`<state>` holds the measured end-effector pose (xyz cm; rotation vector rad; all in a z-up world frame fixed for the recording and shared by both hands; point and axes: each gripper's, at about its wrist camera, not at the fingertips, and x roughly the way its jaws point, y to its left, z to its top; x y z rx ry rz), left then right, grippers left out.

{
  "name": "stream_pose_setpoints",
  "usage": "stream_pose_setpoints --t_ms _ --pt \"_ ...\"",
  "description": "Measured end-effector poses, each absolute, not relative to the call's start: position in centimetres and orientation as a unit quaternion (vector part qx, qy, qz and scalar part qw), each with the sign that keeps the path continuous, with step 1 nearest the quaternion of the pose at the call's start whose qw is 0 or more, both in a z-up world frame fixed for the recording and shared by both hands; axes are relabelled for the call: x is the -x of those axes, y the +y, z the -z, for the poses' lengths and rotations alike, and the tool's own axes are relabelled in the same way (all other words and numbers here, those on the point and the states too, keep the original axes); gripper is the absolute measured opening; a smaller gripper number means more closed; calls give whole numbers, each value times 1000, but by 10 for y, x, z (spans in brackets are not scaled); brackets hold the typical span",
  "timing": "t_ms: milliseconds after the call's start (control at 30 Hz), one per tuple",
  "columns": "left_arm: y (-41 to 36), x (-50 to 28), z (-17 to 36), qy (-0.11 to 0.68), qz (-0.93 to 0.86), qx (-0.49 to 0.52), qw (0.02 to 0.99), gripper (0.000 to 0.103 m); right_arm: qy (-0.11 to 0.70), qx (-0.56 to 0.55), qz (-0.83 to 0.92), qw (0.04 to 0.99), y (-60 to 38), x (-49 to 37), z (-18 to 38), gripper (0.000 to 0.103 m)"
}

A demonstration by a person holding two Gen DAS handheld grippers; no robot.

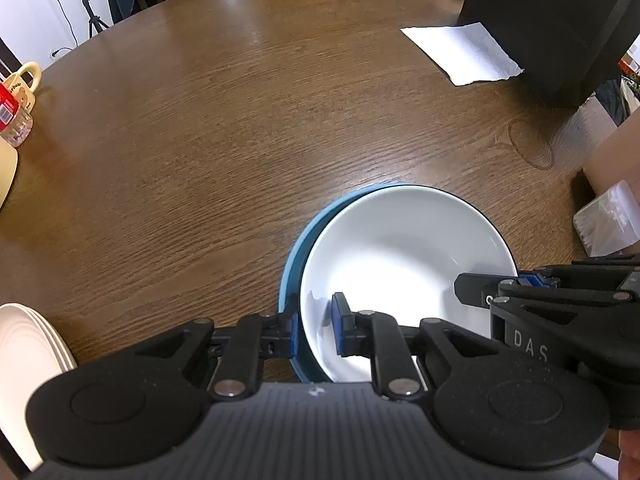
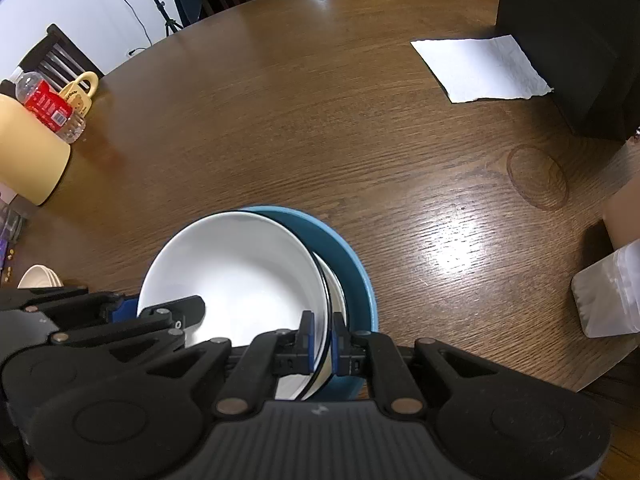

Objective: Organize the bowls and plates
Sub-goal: 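Lower the white bowl into the blue bowl with both grippers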

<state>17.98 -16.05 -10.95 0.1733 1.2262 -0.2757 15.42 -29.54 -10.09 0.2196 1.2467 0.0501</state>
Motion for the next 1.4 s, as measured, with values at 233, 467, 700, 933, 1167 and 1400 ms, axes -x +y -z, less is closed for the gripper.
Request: stream_pose_setpoints --t_ms 233,467,700,933,1167,1400 --pt "-161 -179 110 574 128 -81 805 17 582 -104 -24 806 -296 -155 101 7" --pt "-159 -179 112 577 127 -72 804 17 581 -111 -25 806 -299 -157 100 8" --pt "-159 -179 114 579 126 -66 803 17 582 -117 -25 804 -302 -156 101 8" --pt "-158 -180 115 579 123 -61 804 17 584 -126 -26 802 -305 -156 101 8" --pt "-158 -181 113 579 114 -58 805 14 584 -130 -25 801 -306 -156 98 8" --pt "-159 -180 113 579 109 -60 806 12 580 -123 -17 805 -308 -154 94 7"
